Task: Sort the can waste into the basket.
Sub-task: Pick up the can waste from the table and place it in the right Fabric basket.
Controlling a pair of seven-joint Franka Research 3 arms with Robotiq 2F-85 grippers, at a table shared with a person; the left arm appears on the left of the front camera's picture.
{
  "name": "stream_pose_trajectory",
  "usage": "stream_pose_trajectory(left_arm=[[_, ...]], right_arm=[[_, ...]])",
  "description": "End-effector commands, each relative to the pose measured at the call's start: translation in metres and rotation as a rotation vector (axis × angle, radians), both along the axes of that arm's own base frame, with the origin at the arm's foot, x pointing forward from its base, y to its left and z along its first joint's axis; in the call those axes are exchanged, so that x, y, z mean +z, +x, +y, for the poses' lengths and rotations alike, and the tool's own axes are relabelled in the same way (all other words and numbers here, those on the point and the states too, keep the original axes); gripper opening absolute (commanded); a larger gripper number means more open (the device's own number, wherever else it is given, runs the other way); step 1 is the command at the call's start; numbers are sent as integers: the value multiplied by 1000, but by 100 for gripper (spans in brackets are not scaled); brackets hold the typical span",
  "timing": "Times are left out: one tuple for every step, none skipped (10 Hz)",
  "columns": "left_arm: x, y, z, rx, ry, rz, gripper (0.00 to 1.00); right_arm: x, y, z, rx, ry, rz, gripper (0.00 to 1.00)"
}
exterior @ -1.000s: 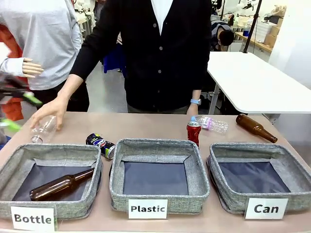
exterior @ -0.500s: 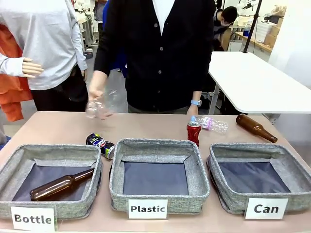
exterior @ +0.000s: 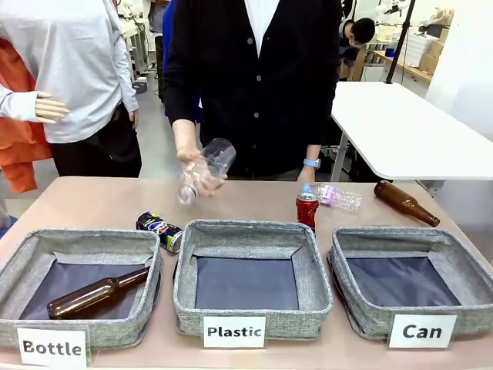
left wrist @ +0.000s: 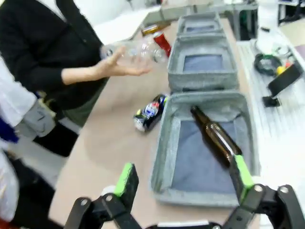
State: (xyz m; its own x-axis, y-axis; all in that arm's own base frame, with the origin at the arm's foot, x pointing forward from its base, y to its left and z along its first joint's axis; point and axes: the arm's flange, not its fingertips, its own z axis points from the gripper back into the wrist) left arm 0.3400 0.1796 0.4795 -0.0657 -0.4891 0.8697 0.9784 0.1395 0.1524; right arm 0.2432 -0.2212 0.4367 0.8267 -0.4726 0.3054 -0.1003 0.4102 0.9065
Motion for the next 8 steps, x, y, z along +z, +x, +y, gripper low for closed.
stream_pose_trajectory(left_arm=[[26,39,-70,-46,84,62,100],[31,62,-103,-100,139,124,100],[34,88,-136,-139,200,171,100],[36,107,-159,-167,244,213,100],[36,119,-177,-182,284,236,100],[39,120,-180,-213,280,221,100],[40,116,-167,-191,252,214,100],[36,104,-145,-149,222,210,100]], right_arm=[[1,2,-1,-5,8,-38,100],[1,2,-1,-5,8,-38,100],[1,2,-1,-5,8,-38,100],[1,2,-1,-5,8,-38,100],[1,2,-1,-5,8,-38,100],[1,2,-1,-5,8,-38,100],[1,2,-1,-5,8,-38,100],[1,2,-1,-5,8,-38,100]])
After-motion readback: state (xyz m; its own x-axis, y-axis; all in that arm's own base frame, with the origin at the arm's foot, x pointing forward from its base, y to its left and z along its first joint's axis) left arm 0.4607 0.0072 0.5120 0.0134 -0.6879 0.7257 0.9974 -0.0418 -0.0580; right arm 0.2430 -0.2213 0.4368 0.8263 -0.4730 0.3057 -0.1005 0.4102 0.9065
